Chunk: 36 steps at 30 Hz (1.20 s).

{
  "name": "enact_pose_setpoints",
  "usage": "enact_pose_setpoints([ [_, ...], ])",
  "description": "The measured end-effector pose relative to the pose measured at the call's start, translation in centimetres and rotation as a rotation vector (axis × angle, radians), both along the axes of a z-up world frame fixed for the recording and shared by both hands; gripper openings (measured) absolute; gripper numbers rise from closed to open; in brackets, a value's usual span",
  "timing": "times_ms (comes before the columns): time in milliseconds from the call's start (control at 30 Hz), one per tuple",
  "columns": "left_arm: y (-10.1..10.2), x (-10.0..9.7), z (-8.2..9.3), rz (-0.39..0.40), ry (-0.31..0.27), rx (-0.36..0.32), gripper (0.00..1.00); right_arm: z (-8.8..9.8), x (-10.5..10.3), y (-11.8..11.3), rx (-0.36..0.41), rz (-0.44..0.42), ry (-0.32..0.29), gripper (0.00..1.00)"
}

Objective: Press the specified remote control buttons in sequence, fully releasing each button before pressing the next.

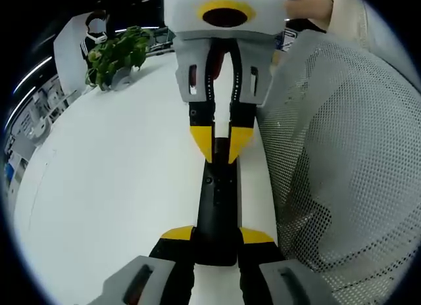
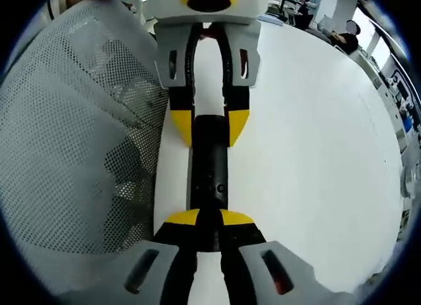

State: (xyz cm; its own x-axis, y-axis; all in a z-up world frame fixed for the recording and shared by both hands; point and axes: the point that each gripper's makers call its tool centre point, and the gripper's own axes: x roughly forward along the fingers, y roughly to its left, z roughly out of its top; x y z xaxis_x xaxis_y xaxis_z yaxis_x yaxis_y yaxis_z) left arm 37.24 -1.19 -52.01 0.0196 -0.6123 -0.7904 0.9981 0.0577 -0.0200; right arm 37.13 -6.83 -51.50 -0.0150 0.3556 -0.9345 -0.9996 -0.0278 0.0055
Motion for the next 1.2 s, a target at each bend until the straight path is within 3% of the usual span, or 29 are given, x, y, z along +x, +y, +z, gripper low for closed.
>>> enact_pose_setpoints([
  [300,-0.03,0.00,0.01,0.000,-0.002,0.002,0.24,0.36,0.06,-0.30,0.143,-0.075,0.004,0.09],
  [567,-0.05,-0.01,0.03,0.000,-0.002,0.001,0.24,0.17,0.39,-0.12,0.170,-0.136,0.022,0.09],
  [867,-0.06,-0.02,0.08,-0.001,-0.003,0.002,0.24,0.05,0.41,0.18,0.115,-0.082,0.017,0.09],
  [1033,-0.04,-0.01,0.09,0.000,-0.002,0.002,0.24,-0.03,0.24,0.28,0.019,-0.020,0.002,0.09],
  [1200,-0.03,0.00,0.06,0.001,-0.002,0.002,0.24,-0.11,0.25,0.42,-0.053,-0.011,0.017,0.09],
])
